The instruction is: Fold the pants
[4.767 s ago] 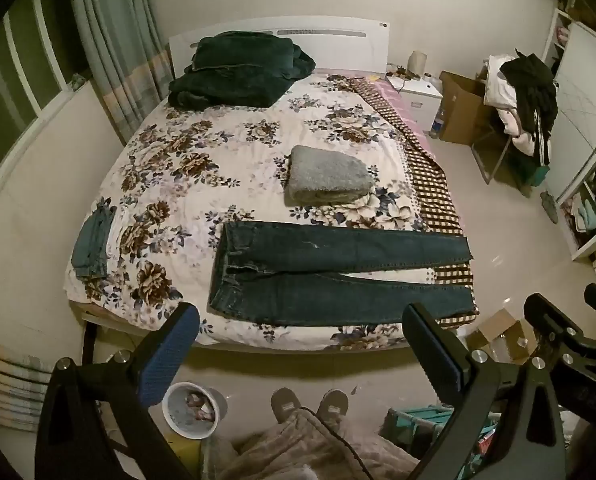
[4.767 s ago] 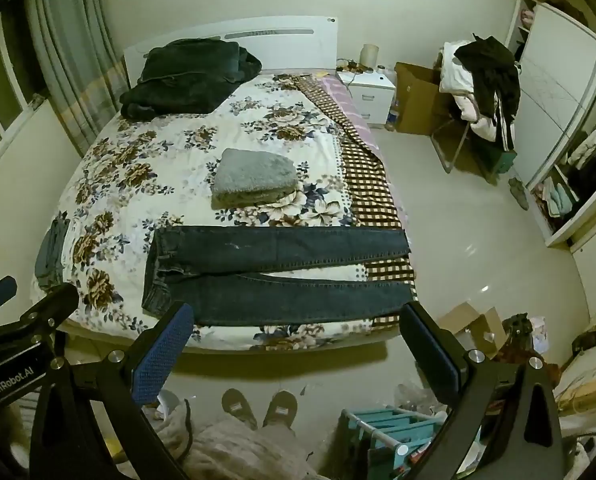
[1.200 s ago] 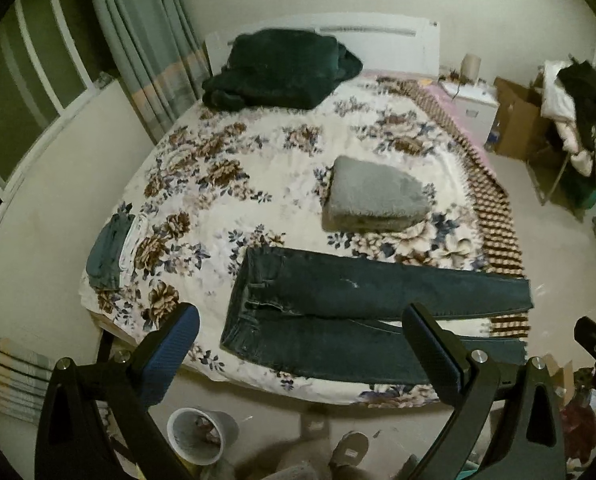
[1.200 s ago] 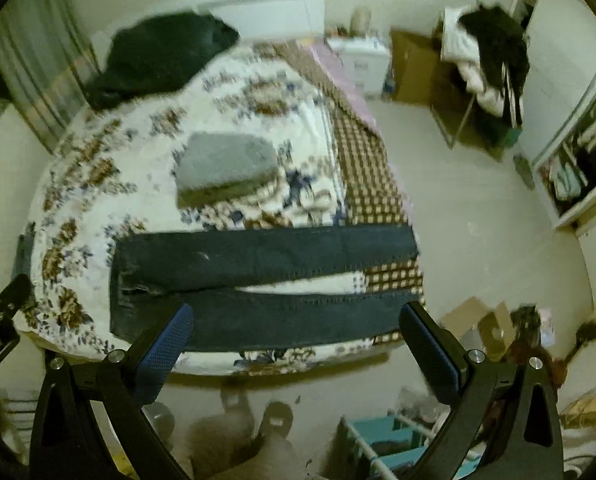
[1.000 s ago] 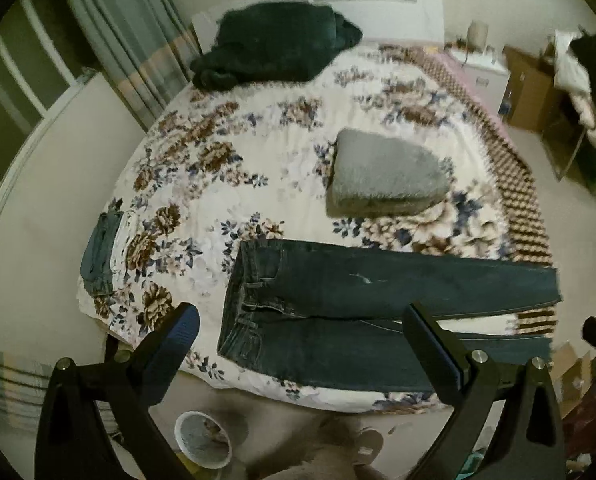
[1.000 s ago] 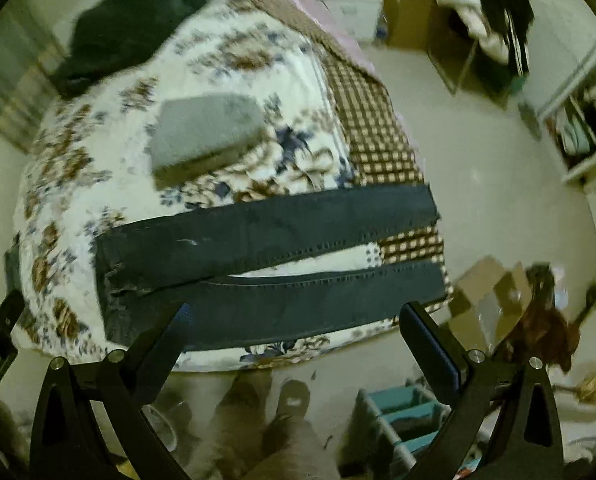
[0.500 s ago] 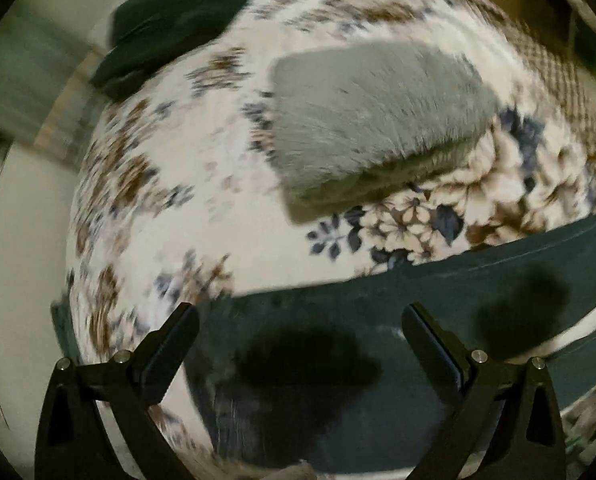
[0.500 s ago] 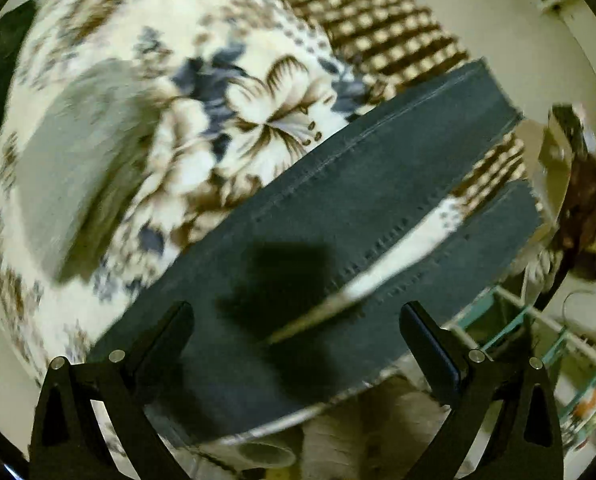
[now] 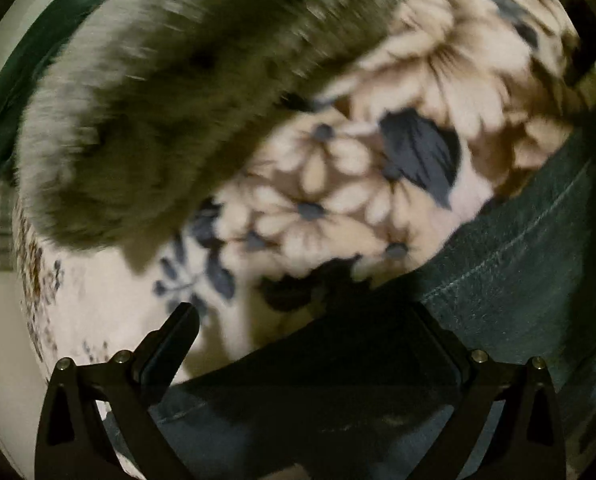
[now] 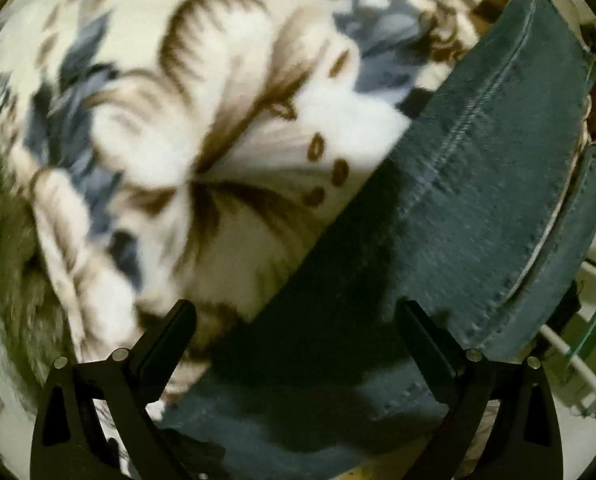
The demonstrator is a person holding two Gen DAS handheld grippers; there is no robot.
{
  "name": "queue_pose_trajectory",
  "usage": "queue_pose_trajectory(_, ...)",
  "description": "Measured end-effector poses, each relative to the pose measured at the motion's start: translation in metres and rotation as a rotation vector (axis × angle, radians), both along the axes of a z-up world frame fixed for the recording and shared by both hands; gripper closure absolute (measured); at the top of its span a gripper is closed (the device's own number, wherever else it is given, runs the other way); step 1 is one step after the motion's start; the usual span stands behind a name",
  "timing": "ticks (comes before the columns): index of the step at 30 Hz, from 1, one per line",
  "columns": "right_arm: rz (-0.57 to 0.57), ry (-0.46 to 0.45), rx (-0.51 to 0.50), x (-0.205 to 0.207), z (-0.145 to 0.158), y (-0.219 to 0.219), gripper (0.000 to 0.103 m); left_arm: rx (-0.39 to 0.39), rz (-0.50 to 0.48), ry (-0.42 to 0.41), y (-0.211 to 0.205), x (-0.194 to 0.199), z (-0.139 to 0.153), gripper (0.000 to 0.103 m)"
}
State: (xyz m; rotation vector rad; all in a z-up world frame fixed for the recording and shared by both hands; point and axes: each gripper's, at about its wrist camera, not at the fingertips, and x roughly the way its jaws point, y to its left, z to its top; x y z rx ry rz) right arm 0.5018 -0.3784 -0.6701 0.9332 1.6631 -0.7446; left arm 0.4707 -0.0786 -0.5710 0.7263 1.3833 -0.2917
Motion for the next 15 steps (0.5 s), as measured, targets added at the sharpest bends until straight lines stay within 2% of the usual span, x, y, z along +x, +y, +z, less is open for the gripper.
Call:
queue_pose_trajectory(3, -0.024, 0.006, 0.012, 0.005, -0.012, 0.001, 0.001, -0.020, -0.027, 0.017, -0.003, 0.002, -0.007, 0.003)
queue_pose_trajectory(4, -0.025, 0.010, 0.012, 0.007, -0.015, 0.003, 0.001, -0.038, -0.032, 0.031, -0.004, 0.003, -0.008, 0.012)
queue_pose_trajectory(5, -0.022, 0.010, 0.009, 0.010, -0.016, 0.005, 0.001, -0.069, -0.038, 0.050, -0.003, 0.002, -0.008, 0.026)
queue_pose_trajectory(6, -0.018, 0.009, 0.007, 0.014, -0.018, 0.006, 0.001, -0.110, -0.045, 0.073, -0.002, 0.003, -0.007, 0.033)
queue_pose_trajectory(8, -0.008, 0.001, 0.000, 0.020, -0.016, 0.009, 0.004, -0.169, -0.064, 0.100, -0.002, 0.000, -0.004, 0.073)
queue_pose_trajectory(9, -0.004, -0.004, -0.006, 0.022, -0.015, 0.011, 0.006, -0.200, -0.074, 0.116, -0.004, -0.004, -0.001, 0.083)
queue_pose_trajectory(10, 0.003, -0.013, -0.016, 0.023, -0.013, 0.014, 0.011, -0.208, -0.078, 0.114, -0.007, -0.009, -0.001, 0.096)
queue_pose_trajectory(12, 0.017, -0.026, -0.042, 0.019, -0.004, 0.017, 0.027, -0.194, -0.087, 0.091, -0.011, -0.014, 0.001, 0.099)
queue_pose_trajectory(14, 0.031, -0.037, -0.065, 0.018, 0.005, 0.021, 0.064, -0.195, -0.071, 0.072, -0.013, -0.016, 0.005, 0.101)
queue_pose_trajectory(15, 0.033, -0.055, -0.067, 0.016, 0.012, 0.023, 0.074, -0.202, -0.056, 0.064, -0.012, -0.016, 0.009, 0.101)
